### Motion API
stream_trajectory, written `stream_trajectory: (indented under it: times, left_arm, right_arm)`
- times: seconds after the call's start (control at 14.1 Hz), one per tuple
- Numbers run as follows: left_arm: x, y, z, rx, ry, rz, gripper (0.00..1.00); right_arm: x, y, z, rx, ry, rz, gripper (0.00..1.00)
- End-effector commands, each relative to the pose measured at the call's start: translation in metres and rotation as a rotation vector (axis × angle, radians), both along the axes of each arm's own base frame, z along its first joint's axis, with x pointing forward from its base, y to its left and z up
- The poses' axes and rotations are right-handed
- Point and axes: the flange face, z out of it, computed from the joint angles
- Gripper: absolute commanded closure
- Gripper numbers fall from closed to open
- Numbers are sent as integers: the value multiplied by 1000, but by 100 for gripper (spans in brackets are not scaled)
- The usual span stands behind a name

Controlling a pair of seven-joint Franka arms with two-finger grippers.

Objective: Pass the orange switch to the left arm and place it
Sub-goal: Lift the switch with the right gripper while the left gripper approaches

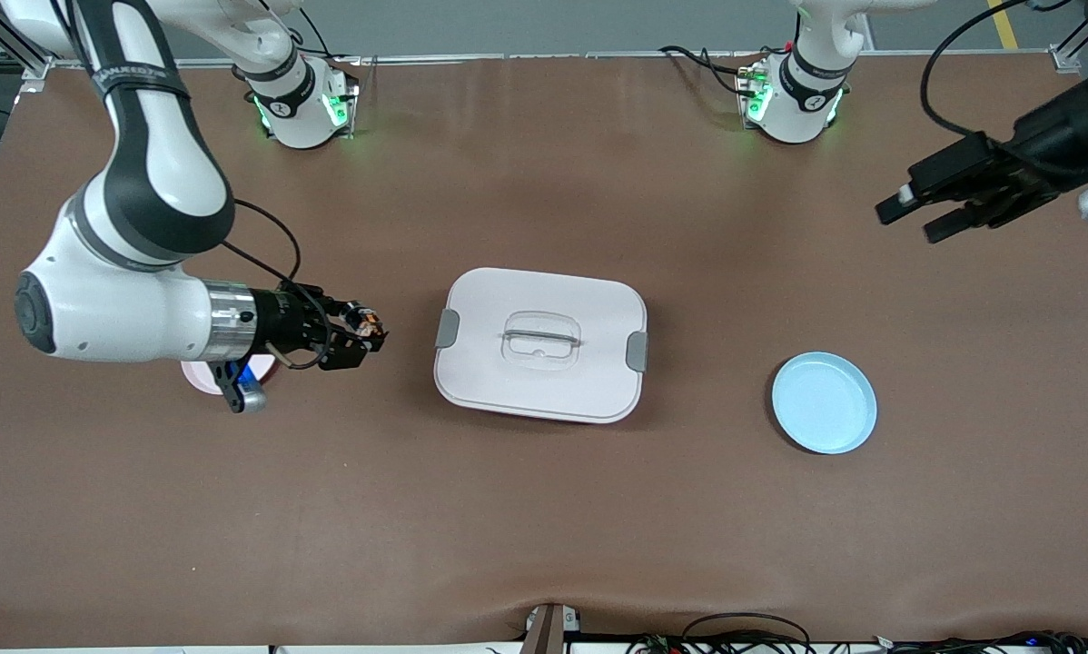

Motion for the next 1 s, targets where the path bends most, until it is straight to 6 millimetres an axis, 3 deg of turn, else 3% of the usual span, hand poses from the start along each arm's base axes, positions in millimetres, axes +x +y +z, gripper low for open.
stream_trajectory:
  times: [0.0,0.14,0.57,0.92]
  left_arm:
    - [19,-32,-17,-99,8,-27,0]
    - [29,-52,-32,-137,17,-27,0]
    - [56,-121,-77,-242,-3,21,0]
    - [55,-181,-110,-232,-8,-7,0]
  right_arm:
    - [0,37,14,19,33,-111,100]
    - [-1,72,21,12,56,-155,100]
    - [4,145,34,20,89,-340,100]
    - [0,198,45,57,93,-432,100]
